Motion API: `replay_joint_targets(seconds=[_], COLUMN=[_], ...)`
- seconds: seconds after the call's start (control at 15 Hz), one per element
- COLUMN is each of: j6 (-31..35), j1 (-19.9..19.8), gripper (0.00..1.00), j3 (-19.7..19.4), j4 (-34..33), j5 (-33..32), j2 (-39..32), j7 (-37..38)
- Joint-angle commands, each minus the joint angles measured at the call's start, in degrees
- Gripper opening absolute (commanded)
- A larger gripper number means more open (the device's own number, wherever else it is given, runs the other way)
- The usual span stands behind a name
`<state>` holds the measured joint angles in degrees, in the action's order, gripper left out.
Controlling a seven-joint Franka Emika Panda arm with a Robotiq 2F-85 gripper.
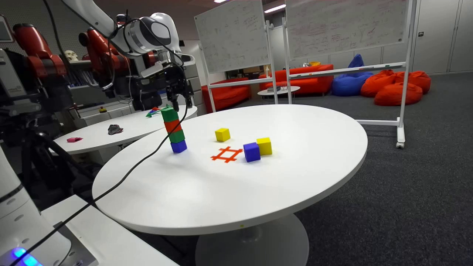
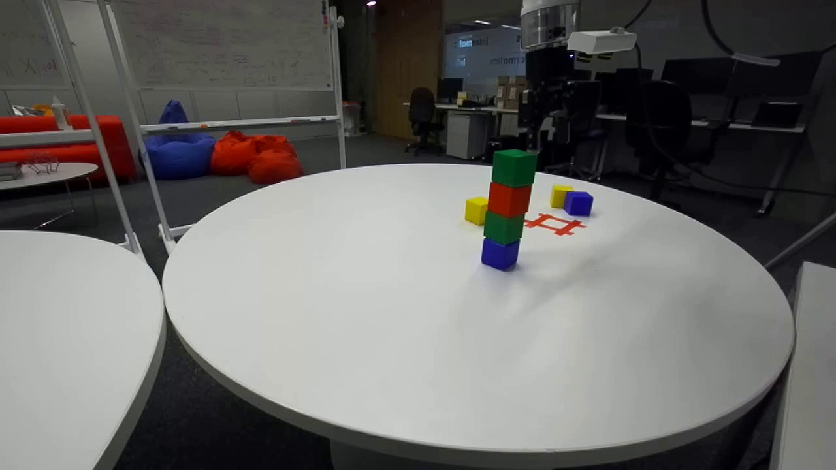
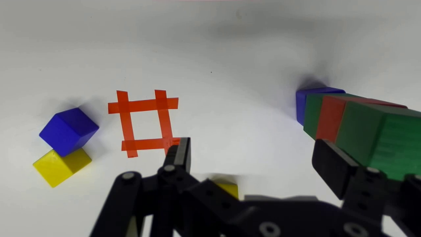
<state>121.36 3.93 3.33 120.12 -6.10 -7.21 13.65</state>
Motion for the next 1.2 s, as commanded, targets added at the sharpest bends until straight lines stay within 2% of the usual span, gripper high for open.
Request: replay_joint_targets(seconds=[0.0,0.8,1.13], j6=[-0.07,-0.29,-2.41], j1=[0.26,0.16,0.14], gripper=[1.0,1.0,1.0], j3=[-0.23,-0.25,-0.41], j4=[-0.06,-0.37,-3.82], j5=[0.06,0.29,-0.33], j2=[0.06,-0.05,-1.69], j7=[-0.3,-0.72,-0.87])
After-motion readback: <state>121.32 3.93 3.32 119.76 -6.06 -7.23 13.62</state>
